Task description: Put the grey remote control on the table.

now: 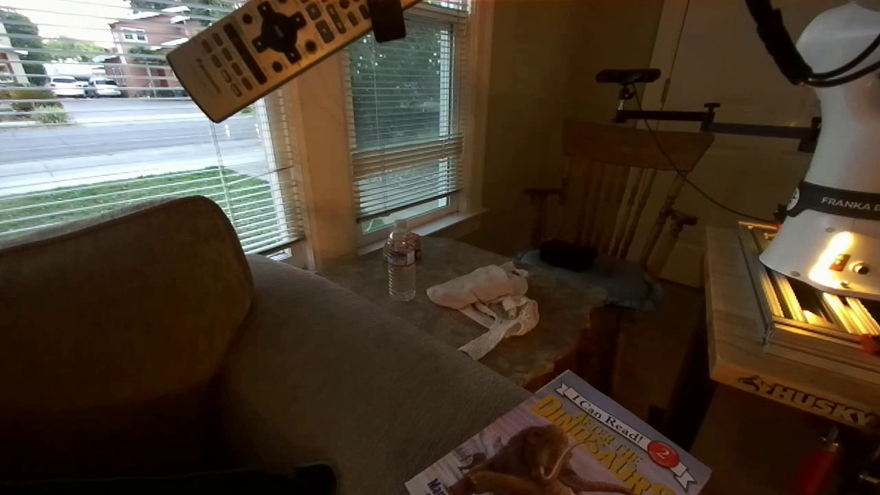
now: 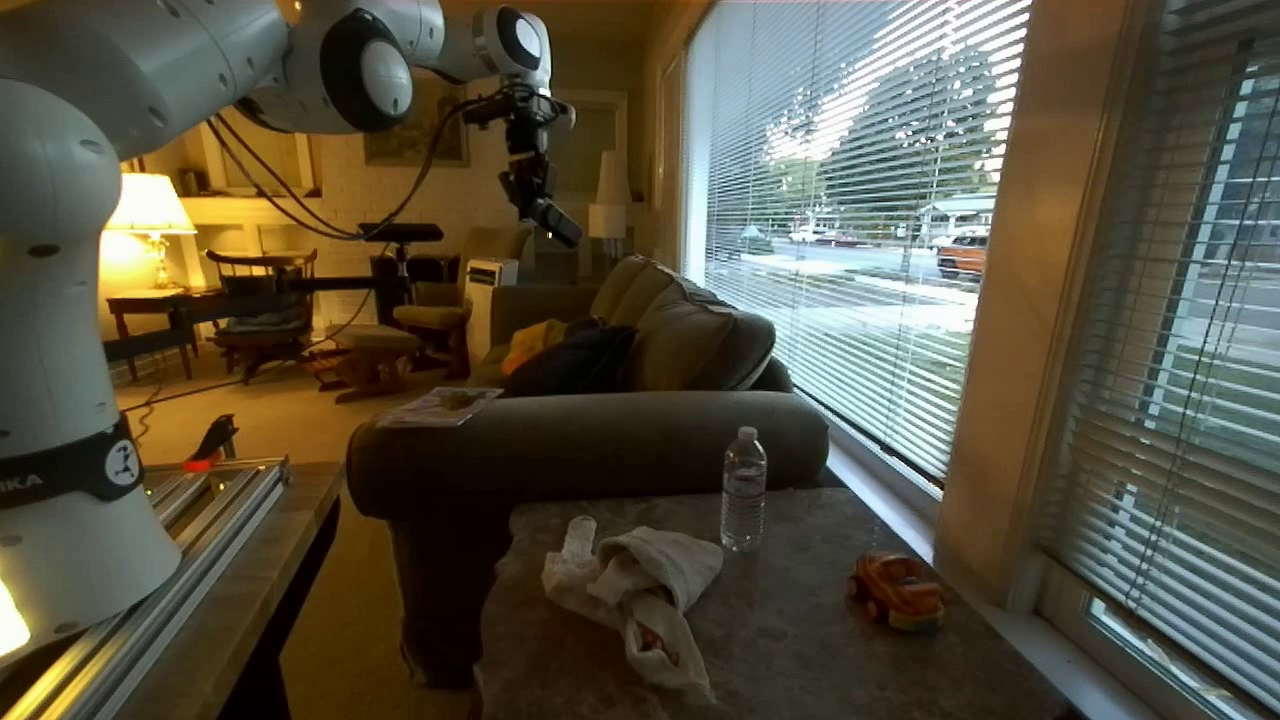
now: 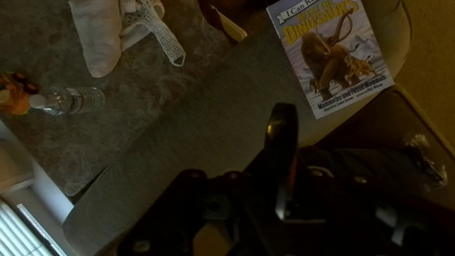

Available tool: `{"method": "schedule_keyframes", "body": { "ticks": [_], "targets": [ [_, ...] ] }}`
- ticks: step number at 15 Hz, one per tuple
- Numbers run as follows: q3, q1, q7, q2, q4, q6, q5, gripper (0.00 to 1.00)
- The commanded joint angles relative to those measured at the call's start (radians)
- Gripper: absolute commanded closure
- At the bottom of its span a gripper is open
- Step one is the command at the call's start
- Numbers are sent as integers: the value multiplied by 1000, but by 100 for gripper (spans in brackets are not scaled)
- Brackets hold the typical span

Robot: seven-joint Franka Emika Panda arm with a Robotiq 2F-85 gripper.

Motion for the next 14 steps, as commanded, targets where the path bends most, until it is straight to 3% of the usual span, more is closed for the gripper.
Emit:
{"method": "schedule_keyframes", "body": {
  "ticks": [1,6,14],
  "targets": [
    [-7,-3,5,4,10,-6,-3,96],
    [-62,14,254,-72,9,-40,-12,96],
    [-68,100,751,-166,16,-58,-4,96]
  ]
}}
